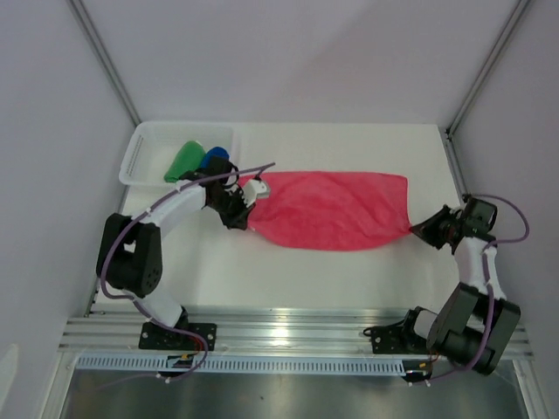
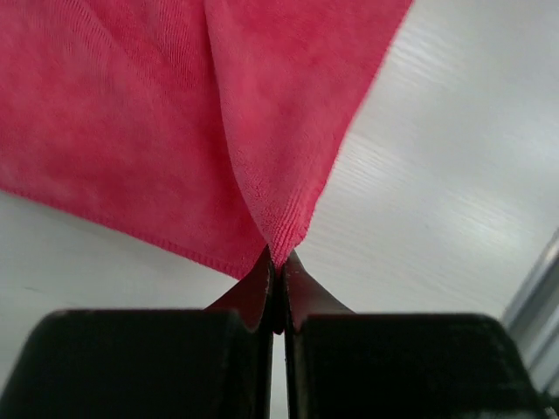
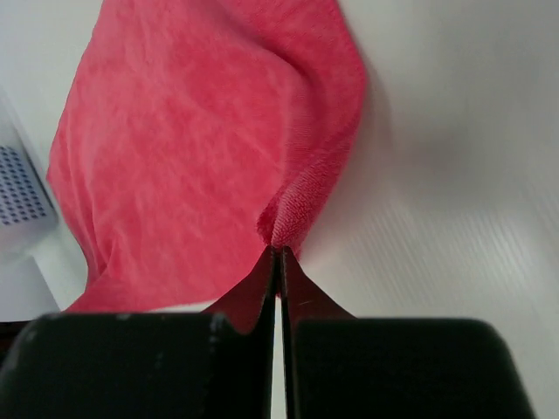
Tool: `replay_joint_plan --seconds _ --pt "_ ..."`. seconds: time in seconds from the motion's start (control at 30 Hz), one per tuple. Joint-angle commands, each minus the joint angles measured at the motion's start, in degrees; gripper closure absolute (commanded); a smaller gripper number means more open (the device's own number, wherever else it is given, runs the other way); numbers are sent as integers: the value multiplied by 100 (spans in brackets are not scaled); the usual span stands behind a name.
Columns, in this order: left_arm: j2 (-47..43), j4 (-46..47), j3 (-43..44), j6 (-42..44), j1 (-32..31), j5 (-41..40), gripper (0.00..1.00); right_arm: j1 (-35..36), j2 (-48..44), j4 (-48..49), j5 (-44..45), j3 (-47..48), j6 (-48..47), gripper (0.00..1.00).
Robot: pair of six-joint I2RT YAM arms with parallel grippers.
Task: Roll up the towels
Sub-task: Flatten the towel, then fold the towel
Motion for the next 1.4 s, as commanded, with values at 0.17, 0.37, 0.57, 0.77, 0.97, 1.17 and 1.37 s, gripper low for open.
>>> replay_joint_plan --seconds 0.17,0.37,0.57,0.77,0.97,1.17,1.37 --pt "-954 -789 -1069 615 -103 133 99 536 -1610 -1112 829 -569 110 100" --pt "-1640 -1142 -1447 168 -15 142 99 501 -1972 -1834 1429 -76 172 100" --pt "-1124 -492 -1115 -639 231 -120 99 730 -1132 -607 1648 -42 252 100" --pt "-393 -96 -333 -1010 354 -701 99 704 425 546 1685 819 41 100" --pt "249 -78 301 -1046 345 -1027 99 791 1743 811 1517 1549 -38 100" --pt "750 -192 784 -1046 354 -1413 99 835 2412 820 1465 2041 -82 100" --pt "1058 -193 1100 -1143 354 -1502 99 958 2835 698 1535 2420 -100 100"
